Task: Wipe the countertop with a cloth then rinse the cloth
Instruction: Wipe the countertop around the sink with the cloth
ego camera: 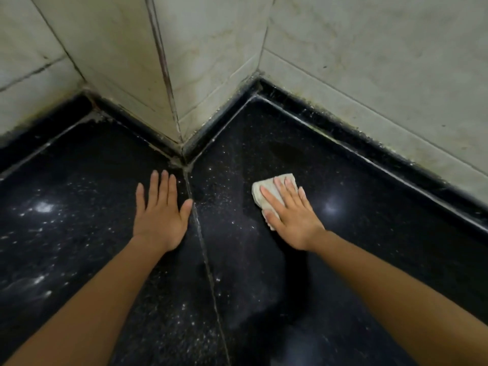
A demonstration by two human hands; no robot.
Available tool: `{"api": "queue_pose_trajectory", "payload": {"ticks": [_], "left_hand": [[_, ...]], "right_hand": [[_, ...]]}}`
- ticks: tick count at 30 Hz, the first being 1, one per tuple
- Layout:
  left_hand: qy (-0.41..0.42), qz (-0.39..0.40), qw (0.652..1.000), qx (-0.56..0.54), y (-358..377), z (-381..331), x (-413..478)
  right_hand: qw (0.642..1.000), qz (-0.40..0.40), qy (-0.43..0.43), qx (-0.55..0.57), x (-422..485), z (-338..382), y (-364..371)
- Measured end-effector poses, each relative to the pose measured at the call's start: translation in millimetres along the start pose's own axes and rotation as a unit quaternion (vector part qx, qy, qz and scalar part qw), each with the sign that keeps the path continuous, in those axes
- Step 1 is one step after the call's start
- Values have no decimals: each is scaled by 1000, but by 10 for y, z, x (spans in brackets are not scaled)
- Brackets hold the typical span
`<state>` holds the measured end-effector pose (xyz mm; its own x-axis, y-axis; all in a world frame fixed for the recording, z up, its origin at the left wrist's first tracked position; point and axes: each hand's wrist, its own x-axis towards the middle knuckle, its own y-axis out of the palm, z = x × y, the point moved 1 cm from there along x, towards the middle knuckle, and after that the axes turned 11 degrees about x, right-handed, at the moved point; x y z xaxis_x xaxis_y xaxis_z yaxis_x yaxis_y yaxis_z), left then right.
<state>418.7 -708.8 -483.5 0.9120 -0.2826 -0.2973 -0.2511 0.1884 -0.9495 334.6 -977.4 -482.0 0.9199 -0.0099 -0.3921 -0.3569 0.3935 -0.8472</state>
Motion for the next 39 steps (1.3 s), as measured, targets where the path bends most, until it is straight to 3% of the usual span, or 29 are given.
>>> {"api": "queue_pose_trajectory", "payload": {"ticks": [14,23,27,31,34,39], "left_hand": [[18,-40,999,-22,-30,-182,-89],[18,-17,999,-39,-70,-182,-108],[19,-27,999,-33,-63,-177,-105],[15,-32,999,-32,-48,-171,-103],[14,-29,999,-32,-53,-182,-102],[13,-30,999,-28,-19,-180,-85]], "right_hand": [[997,-30,57,47,1126,460,-428],[987,65,-145,-31,-205,430,58],[971,113,-186,-96,-295,230,-17],[999,18,-43,-29,393,149,-289],[997,-43,69,10,964,141,-539],[979,-55,188,62,1596,342,-779]]}}
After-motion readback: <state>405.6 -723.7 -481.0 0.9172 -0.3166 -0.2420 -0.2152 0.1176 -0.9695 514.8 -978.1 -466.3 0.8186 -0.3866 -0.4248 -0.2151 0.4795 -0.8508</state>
